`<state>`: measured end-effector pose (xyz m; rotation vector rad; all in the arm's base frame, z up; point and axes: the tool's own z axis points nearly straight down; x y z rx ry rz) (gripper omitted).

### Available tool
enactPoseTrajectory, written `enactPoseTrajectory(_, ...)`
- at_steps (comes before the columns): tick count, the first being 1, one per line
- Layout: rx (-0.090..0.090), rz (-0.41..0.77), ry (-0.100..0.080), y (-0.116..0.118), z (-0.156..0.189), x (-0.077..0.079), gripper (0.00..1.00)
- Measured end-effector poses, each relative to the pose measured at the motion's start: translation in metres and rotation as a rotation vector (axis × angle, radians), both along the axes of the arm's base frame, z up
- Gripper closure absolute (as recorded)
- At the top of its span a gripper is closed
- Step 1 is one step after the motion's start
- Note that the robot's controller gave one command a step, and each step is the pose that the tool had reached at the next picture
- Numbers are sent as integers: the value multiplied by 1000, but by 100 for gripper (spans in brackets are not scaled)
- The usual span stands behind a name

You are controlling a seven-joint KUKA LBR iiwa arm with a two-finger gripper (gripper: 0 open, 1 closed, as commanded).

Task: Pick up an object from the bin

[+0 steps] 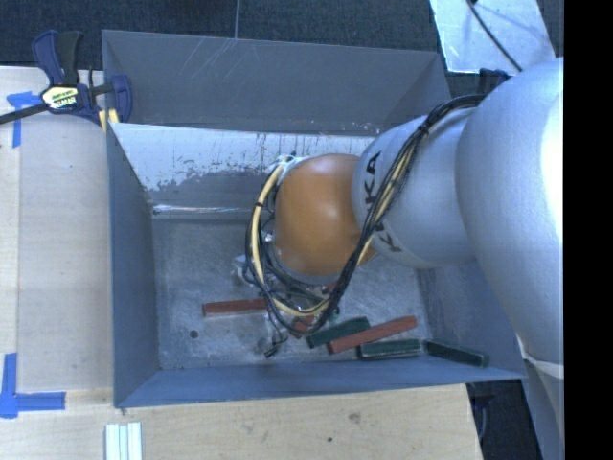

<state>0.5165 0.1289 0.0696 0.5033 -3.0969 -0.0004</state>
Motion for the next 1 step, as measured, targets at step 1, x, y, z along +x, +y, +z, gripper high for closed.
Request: enactPoseTrajectory(1, 3, -3, -9, 1, 2, 4, 100)
